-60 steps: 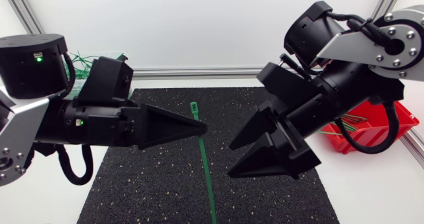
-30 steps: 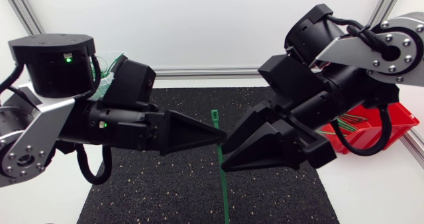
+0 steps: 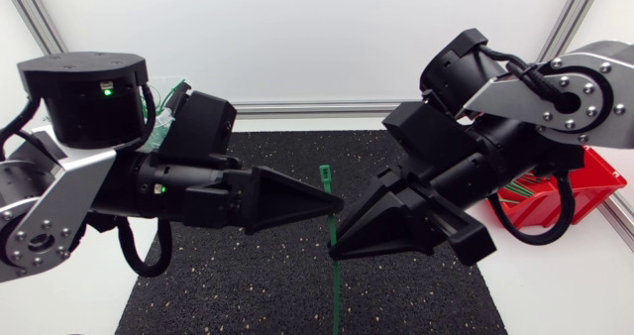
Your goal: Take a green cable tie from the red box, thread the tail through the head to close it, then place it in the transparent bin on the left.
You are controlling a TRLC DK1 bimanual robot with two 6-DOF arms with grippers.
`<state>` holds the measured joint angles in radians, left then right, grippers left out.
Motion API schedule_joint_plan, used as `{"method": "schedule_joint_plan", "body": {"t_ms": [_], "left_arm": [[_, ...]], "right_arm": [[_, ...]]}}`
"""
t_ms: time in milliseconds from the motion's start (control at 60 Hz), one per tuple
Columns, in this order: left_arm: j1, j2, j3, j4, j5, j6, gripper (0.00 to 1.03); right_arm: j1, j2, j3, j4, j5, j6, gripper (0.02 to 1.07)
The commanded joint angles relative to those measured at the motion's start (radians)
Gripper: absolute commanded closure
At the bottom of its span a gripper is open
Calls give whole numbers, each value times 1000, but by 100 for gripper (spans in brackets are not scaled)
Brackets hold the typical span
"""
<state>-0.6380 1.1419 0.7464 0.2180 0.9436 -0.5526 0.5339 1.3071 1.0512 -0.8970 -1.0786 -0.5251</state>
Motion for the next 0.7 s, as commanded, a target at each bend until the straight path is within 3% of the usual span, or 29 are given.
{"method": "schedule_joint_plan", "body": {"t_ms": [0, 67, 383, 450, 533, 683], "left_arm": [[-6, 7, 22, 15, -2, 6, 100], [-9, 7, 22, 12, -8, 6, 100], [-6, -8, 4, 63, -23, 5, 99], [-6, -10, 7, 72, -25, -3, 89], [3, -7, 11, 83, -25, -9, 69], [17, -2, 13, 106, -26, -23, 55]], "right_arm": [[1, -16, -26, 3, -14, -10, 95], [3, -16, -28, 4, -15, -10, 101], [8, -39, -45, 9, -15, -4, 101], [3, -37, -46, 12, -15, 0, 101], [0, -37, -49, 30, -15, 17, 101], [-12, -40, -49, 49, -24, 28, 101]]}}
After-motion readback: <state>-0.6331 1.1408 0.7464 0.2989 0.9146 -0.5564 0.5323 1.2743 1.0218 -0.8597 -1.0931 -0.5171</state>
